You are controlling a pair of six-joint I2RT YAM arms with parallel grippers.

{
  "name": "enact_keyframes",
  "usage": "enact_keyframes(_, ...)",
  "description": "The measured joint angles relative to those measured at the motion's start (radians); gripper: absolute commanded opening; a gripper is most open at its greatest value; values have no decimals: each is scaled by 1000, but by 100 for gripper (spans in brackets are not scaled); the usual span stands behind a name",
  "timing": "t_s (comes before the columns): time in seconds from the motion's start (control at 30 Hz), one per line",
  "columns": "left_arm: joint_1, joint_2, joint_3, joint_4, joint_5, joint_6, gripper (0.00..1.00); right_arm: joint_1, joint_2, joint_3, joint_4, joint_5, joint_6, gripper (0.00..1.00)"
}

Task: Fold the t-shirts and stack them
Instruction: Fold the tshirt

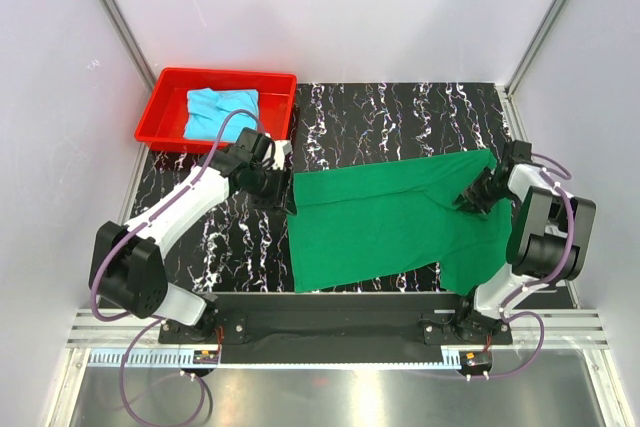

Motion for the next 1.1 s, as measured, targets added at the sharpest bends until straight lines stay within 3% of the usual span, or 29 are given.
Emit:
enact_keyframes(0.2, 0, 0, 2, -17, -3, 5, 50, 0, 66, 149, 14, 2, 9, 33)
enact_keyframes(0.37, 0, 0, 3, -22, -3, 5, 50, 0, 219, 315, 46, -15, 39, 36)
enact_keyframes(0.47, 0, 0, 5, -23, -3, 5, 50, 0, 292, 397, 39, -30, 47, 45)
enact_keyframes(0.5, 0, 0, 6, -23, -3, 5, 50, 0, 306, 420, 27, -32, 46, 53)
enact_keyframes(0.7, 0, 0, 8, -22, -3, 5, 50, 0, 339, 554, -83, -37, -1, 57)
enact_keyframes(0.8, 0, 0, 8, -22, -3, 5, 50, 1, 339, 596, -122, -21, -34, 56)
enact_keyframes(0.87, 0, 0, 8, -21, -3, 5, 49, 3, 295, 548, -135, -12, -51, 46)
enact_keyframes(0.97, 0, 0, 8, -20, -3, 5, 49, 8, 182, 400, -142, -11, -58, 21)
enact_keyframes(1.1, 0, 0, 7, -19, 0, 6, 49, 18, 85, 252, -141, -23, -57, 18)
